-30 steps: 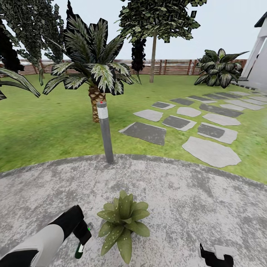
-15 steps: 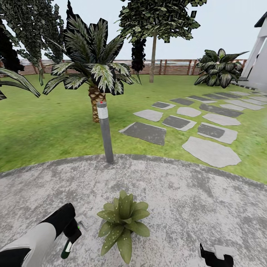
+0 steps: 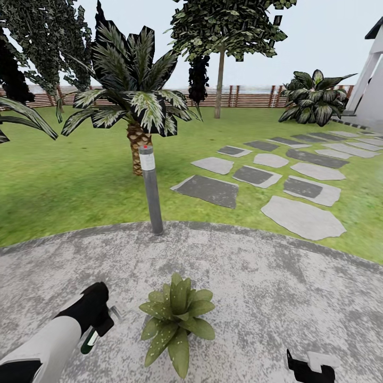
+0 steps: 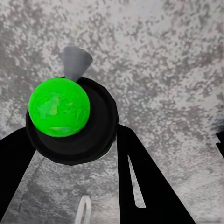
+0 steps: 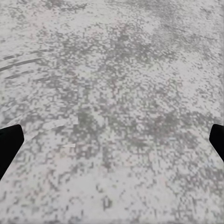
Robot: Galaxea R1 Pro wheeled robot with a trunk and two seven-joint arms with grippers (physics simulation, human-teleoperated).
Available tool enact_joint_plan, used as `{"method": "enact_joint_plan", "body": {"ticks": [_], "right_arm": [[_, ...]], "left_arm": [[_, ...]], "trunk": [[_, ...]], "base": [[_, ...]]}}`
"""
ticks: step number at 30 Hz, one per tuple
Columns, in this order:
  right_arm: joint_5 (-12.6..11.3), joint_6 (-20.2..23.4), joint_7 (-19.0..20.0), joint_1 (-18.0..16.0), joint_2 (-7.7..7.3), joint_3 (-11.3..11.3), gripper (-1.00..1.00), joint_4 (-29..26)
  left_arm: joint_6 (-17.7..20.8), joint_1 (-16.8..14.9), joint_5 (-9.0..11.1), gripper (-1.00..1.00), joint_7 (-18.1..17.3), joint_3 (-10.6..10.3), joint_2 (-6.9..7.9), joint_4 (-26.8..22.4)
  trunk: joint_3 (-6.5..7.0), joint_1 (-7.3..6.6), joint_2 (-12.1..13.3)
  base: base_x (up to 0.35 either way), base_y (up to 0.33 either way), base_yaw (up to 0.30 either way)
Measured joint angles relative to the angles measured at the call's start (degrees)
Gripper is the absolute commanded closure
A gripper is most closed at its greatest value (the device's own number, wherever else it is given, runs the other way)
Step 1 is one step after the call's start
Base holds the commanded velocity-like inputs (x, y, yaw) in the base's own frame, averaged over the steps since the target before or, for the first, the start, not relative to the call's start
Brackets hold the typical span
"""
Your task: Pick up the pesticide atomizer in the garden and spray insectifuge to fully cover both potted plants in the garden.
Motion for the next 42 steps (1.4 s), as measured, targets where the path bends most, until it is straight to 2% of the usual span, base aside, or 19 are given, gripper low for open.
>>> {"method": "enact_joint_plan", "body": {"ticks": [10,18,23,28,34,38,42], "right_arm": [[0.01,-0.01,0.00,0.00,0.00,0.00,-1.00,0.00],[0.01,0.02,0.00,0.01,0.00,0.00,-1.00,0.00],[0.01,0.00,0.00,0.01,0.00,0.00,-1.00,0.00],[0.01,0.02,-0.05,0.01,0.00,-0.01,-1.00,0.00],[0.01,-0.02,-0.08,0.01,0.00,-0.01,-1.00,0.00],[0.01,0.00,-0.08,0.01,0.00,-0.01,-1.00,0.00],[0.01,-0.02,-0.08,0.00,0.00,-0.01,-1.00,0.00]], "left_arm": [[-0.41,0.19,0.05,1.00,0.01,0.09,1.09,0.15],[0.14,-0.87,0.81,1.00,-0.13,0.49,0.02,-1.20],[0.33,-1.03,0.92,1.00,-0.32,0.37,-0.61,-4.60],[0.47,-1.89,0.87,1.00,-0.52,0.33,-0.88,-5.80],[0.42,-4.97,0.01,1.00,-5.10,0.19,-0.88,-5.97],[0.41,-5.62,-0.24,1.00,-5.65,0.09,-0.86,-5.98],[0.40,-5.17,-0.28,1.00,-5.65,-1.49,-0.52,-5.73]], "trunk": [[0.00,0.00,0.00],[0.00,0.00,0.00],[0.00,0.00,0.00],[0.00,0.00,0.00],[0.00,0.00,0.00],[0.00,0.00,0.00],[0.00,0.00,0.00]], "base": [[0.000,0.000,0.000],[0.000,0.000,0.000],[0.000,0.000,0.000],[0.000,0.000,0.000],[0.000,0.000,0.000],[0.000,0.000,0.000],[0.000,0.000,0.000]]}}
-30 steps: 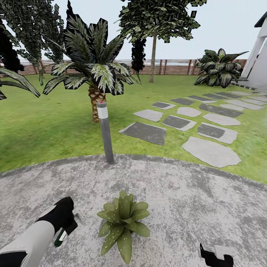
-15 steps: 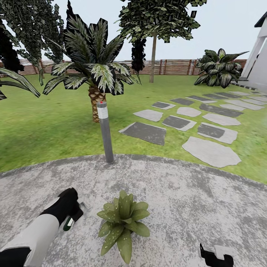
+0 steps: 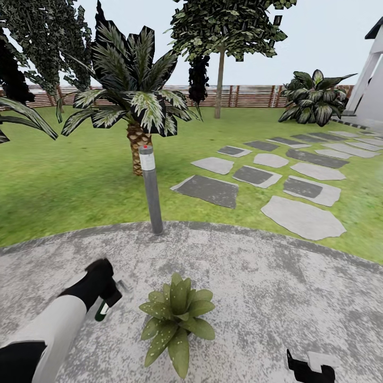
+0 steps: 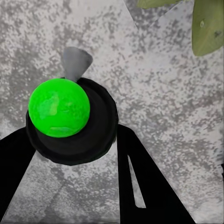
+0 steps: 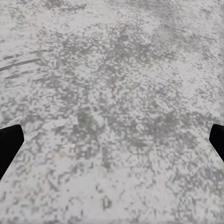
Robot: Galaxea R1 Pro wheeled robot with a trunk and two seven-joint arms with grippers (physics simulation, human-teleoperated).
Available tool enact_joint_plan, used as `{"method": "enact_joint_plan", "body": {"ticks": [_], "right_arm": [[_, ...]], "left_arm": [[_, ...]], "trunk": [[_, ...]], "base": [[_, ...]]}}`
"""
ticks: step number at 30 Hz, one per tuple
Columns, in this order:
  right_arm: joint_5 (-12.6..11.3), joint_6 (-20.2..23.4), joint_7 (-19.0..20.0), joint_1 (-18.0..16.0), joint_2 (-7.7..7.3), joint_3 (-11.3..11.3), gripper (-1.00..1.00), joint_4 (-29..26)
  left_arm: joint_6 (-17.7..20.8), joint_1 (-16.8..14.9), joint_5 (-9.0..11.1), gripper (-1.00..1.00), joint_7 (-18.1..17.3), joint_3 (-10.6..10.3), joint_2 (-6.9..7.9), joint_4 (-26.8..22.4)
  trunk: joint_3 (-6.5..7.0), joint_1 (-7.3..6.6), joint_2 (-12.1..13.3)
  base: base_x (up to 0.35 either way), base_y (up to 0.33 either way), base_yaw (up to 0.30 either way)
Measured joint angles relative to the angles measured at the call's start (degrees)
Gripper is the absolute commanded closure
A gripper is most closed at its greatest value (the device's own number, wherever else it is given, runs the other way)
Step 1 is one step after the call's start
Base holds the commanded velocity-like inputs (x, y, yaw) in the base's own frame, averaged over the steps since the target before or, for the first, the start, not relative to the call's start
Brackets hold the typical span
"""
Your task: Pick up the pesticide atomizer in the garden and spray insectifuge to fully cover both potted plants in the garden.
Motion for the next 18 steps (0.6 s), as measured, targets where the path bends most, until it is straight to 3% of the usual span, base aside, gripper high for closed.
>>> {"method": "enact_joint_plan", "body": {"ticks": [8,18], "right_arm": [[0.00,-0.01,0.00,0.00,0.00,0.00,-1.00,0.00],[-0.09,-0.02,-0.14,0.01,0.00,-0.02,-1.00,-0.08]], "left_arm": [[-0.12,0.66,0.16,1.00,0.21,-0.88,0.43,0.83],[0.02,0.87,0.38,1.00,-0.01,-0.63,0.62,0.96]], "trunk": [[0.00,0.00,0.00],[0.00,0.00,0.00]], "base": [[0.000,0.000,0.003],[-0.002,-0.003,0.190]]}}
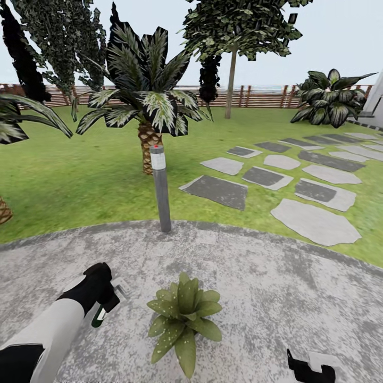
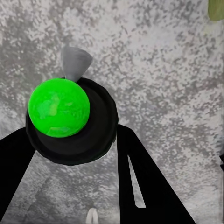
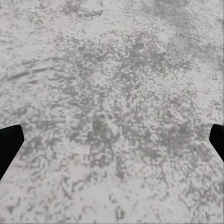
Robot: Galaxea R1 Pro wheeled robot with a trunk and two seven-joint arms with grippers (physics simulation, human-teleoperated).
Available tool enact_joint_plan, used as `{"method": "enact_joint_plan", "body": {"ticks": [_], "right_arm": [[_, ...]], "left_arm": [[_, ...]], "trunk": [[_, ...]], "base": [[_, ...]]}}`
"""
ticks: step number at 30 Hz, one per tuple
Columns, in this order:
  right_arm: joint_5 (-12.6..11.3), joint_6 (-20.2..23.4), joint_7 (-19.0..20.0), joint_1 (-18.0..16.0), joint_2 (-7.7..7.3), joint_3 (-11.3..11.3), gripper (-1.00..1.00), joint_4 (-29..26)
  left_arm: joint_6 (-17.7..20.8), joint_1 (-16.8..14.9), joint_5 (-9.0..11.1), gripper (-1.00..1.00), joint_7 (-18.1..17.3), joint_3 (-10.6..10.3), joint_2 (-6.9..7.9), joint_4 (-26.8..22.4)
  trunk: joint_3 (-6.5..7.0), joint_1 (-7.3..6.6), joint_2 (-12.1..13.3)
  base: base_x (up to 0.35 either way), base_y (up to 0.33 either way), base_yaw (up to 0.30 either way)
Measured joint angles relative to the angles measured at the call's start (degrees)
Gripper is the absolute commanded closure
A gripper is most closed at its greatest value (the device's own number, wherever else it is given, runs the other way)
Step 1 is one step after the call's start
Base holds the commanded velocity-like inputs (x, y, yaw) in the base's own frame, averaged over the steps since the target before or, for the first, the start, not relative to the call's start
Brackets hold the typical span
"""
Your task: Pick up the pesticide atomizer in the garden and spray insectifuge to fully cover both potted plants in the garden.
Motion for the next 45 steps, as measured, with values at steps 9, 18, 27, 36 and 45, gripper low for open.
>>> {"method": "enact_joint_plan", "body": {"ticks": [9,18,27,36,45], "right_arm": [[0.09,0.03,0.06,0.00,0.00,0.01,-1.00,-0.03],[0.09,-0.01,0.06,-0.01,0.00,0.01,-1.00,-0.01],[0.05,-0.01,0.06,-0.02,0.00,0.01,-1.00,-0.02],[0.00,-0.08,-0.09,-0.02,0.00,-0.01,-1.00,-0.10],[0.00,-0.01,-0.10,-0.02,0.00,-0.01,-1.00,-0.05]], "left_arm": [[0.04,-0.07,-0.08,1.00,-0.10,0.00,-0.38,-0.09],[0.06,-0.06,-0.08,1.00,-0.12,-0.05,-0.58,-0.11],[0.05,-0.06,0.27,1.00,-0.12,0.43,-0.62,-0.11],[0.08,-0.06,0.36,1.00,-0.12,0.69,-0.61,-0.12],[0.07,-0.06,0.44,1.00,-0.12,0.71,-0.62,-0.18]], "trunk": [[0.00,0.01,0.00],[0.00,0.02,0.00],[0.00,0.00,0.00],[-0.01,0.01,0.00],[-0.01,0.02,0.00]], "base": [[-0.089,-0.212,0.011],[-0.188,-0.237,0.147],[-0.134,-0.245,0.254],[-0.030,-0.272,0.115],[-0.200,-0.227,0.277]]}}
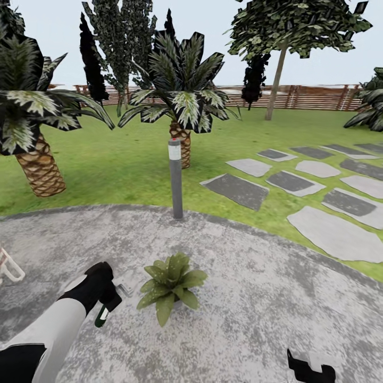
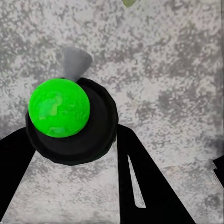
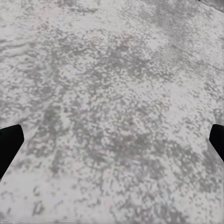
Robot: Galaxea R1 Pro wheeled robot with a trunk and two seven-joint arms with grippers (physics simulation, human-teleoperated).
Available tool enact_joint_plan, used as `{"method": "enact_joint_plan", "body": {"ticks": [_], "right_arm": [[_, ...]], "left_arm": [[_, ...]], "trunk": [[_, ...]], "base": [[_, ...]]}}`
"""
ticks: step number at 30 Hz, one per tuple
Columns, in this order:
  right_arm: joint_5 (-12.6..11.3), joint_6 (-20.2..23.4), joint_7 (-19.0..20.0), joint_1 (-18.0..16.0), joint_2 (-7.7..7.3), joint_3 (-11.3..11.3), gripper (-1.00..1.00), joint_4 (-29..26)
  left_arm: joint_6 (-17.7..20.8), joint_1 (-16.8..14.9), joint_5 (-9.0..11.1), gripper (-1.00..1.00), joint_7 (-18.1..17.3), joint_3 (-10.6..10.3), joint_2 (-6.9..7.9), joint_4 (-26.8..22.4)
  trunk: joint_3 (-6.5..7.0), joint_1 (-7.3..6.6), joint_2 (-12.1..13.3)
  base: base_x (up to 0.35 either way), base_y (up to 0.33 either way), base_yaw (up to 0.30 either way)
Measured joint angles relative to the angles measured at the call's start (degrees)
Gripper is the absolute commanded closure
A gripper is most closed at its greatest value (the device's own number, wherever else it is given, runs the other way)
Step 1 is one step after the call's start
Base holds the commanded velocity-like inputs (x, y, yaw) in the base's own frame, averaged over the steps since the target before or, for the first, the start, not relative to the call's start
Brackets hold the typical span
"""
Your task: Pick up the pesticide atomizer in the garden and spray insectifuge to fully cover both potted plants in the garden.
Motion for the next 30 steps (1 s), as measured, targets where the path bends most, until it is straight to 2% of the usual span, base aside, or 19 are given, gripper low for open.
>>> {"method": "enact_joint_plan", "body": {"ticks": [6,10,14,15,18,22,25,30], "right_arm": [[0.00,-0.04,0.00,0.00,0.00,0.00,-1.00,0.03],[0.00,-0.07,0.02,0.02,0.00,0.00,-1.00,-0.04],[0.00,-0.08,0.09,0.01,0.00,0.02,-1.00,-0.05],[0.00,-0.07,0.08,0.01,0.00,0.01,-1.00,-0.05],[0.01,-0.07,0.09,0.01,0.00,0.02,-1.00,0.00],[0.01,-0.07,0.08,0.01,0.00,0.00,-1.00,0.03],[0.01,-0.08,0.08,0.00,0.00,0.00,-1.00,0.01],[0.03,-0.08,0.08,0.02,0.00,0.01,-1.00,-0.06]], "left_arm": [[-0.02,0.00,0.08,1.00,0.08,0.06,0.00,-0.02],[-0.02,-0.01,0.09,1.00,0.10,0.06,-0.01,-0.09],[0.03,-0.01,0.34,1.00,0.09,0.00,-0.29,0.11],[0.09,0.01,0.56,1.00,0.09,-0.05,-0.92,0.25],[-0.04,0.06,0.41,1.00,0.03,-0.09,-1.31,0.32],[-0.06,0.07,0.52,1.00,0.00,-0.16,-1.63,1.11],[-0.05,0.03,0.46,1.00,-0.01,-0.06,-2.43,1.30],[-0.12,0.07,0.44,1.00,0.00,-0.02,-3.21,1.46]], "trunk": [[0.01,0.00,0.00],[0.06,0.00,0.00],[0.06,-0.02,0.00],[0.06,-0.02,0.00],[0.06,-0.02,0.00],[0.06,-0.02,0.00],[0.06,-0.03,0.00],[0.06,-0.04,0.00]], "base": [[-0.239,-0.199,0.279],[-0.241,-0.198,0.079],[-0.022,-0.052,0.001],[-0.002,-0.004,0.000],[-0.001,-0.002,0.027],[0.000,0.000,0.209],[0.038,-0.029,0.254],[0.166,-0.195,0.056]]}}
